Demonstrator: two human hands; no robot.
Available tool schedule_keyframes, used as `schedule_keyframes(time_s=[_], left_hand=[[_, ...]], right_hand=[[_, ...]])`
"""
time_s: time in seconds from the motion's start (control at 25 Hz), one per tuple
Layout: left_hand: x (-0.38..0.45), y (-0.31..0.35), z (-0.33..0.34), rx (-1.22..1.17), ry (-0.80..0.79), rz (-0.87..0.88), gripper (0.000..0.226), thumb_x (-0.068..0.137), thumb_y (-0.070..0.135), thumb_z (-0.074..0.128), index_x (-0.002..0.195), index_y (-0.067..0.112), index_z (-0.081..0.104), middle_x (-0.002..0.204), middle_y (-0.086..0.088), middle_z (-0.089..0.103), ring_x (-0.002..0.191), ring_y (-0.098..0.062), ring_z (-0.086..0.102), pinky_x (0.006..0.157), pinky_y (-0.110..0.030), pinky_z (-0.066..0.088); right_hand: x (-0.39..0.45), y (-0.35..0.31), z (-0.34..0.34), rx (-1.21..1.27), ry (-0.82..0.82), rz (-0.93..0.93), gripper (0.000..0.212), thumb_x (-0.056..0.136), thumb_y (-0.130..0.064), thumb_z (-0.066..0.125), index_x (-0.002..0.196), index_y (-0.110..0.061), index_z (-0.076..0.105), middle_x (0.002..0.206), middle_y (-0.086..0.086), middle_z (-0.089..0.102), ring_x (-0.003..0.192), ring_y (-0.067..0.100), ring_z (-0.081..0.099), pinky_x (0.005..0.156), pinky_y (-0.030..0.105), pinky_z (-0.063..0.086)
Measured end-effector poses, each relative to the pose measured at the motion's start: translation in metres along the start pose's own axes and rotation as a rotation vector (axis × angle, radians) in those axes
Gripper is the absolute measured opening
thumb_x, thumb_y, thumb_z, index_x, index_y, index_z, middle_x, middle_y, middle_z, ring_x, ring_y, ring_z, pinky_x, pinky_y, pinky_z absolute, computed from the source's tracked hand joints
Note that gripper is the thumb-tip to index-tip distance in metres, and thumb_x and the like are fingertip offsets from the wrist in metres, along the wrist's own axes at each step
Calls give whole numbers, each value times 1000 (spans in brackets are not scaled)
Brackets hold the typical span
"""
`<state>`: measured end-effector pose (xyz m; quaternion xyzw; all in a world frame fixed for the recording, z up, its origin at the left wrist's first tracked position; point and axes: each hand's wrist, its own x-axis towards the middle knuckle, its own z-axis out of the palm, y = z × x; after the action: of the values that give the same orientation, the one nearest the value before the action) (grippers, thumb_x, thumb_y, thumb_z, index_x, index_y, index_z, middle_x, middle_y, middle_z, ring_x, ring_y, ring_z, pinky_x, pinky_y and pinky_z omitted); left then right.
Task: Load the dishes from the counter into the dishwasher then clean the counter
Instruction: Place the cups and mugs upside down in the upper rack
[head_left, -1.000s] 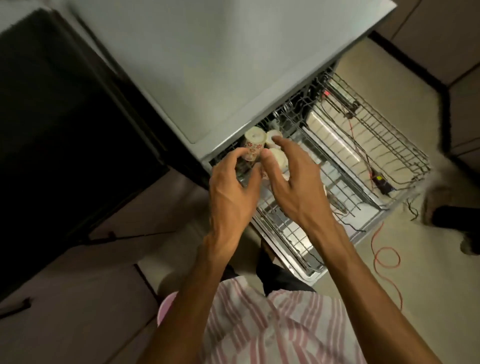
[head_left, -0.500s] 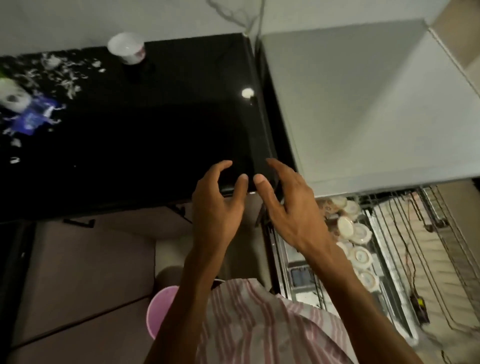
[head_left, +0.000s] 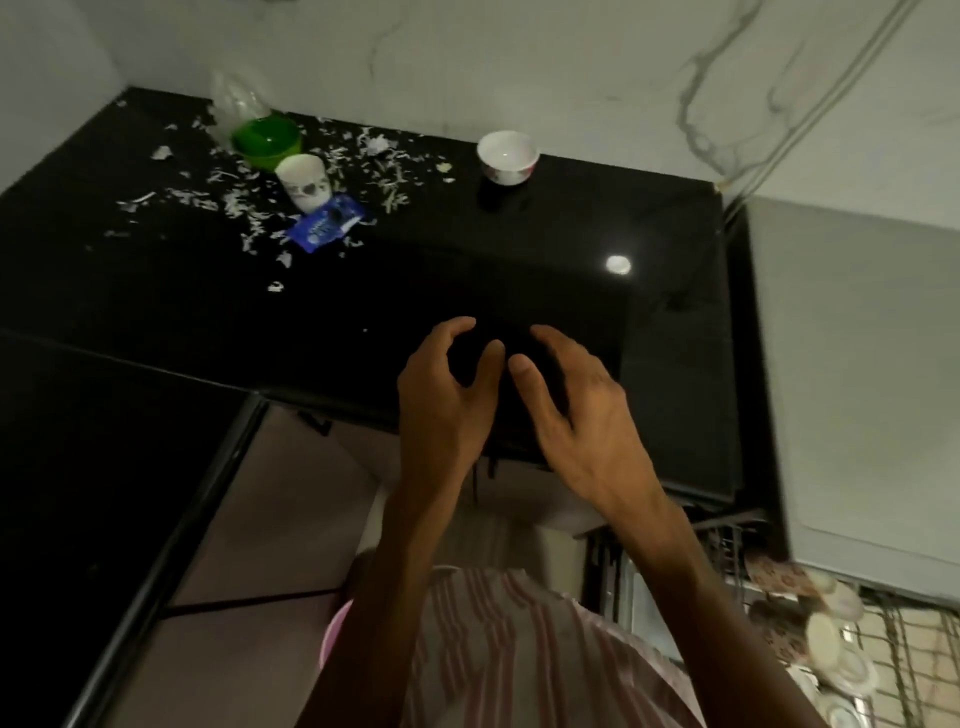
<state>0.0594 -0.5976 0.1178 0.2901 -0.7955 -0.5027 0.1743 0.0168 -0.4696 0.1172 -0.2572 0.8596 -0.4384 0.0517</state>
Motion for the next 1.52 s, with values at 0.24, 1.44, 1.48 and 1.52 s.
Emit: schedule_keyframes(time_s=[0.24, 1.44, 1.48, 1.52], left_hand=[[38, -22, -62, -19, 126, -24, 39, 93, 35, 62, 130, 22, 57, 129, 10, 56, 110, 7, 45, 77, -3, 35], [191, -55, -84, 37, 335, -238, 38, 94, 34, 60, 130, 21, 56, 129, 8, 58, 107, 5, 45, 75, -2, 29], [202, -58, -90, 31, 338, -236, 36, 94, 33, 61, 128, 22, 57, 127, 8, 59, 102, 7, 44, 71, 0, 30], [214, -62, -97, 21, 343, -227, 35, 93, 31, 62, 126, 22, 58, 124, 9, 60, 96, 10, 44, 68, 1, 31]], right_hand=[[50, -41, 50, 41, -58, -91, 55, 99, -55, 39, 143, -22, 43, 139, -4, 52, 127, 8, 49, 101, 28, 47], [327, -57, 197, -201, -443, -192, 46, 95, -26, 58, 138, -15, 45, 137, 9, 52, 122, 21, 53, 96, 33, 48], [342, -59, 210, -212, -446, -186, 49, 95, -23, 58, 141, -15, 43, 140, 11, 49, 126, 24, 50, 98, 34, 47], [358, -60, 224, -235, -453, -177, 52, 95, -22, 57, 143, -16, 40, 143, 13, 46, 128, 27, 48, 100, 37, 47]])
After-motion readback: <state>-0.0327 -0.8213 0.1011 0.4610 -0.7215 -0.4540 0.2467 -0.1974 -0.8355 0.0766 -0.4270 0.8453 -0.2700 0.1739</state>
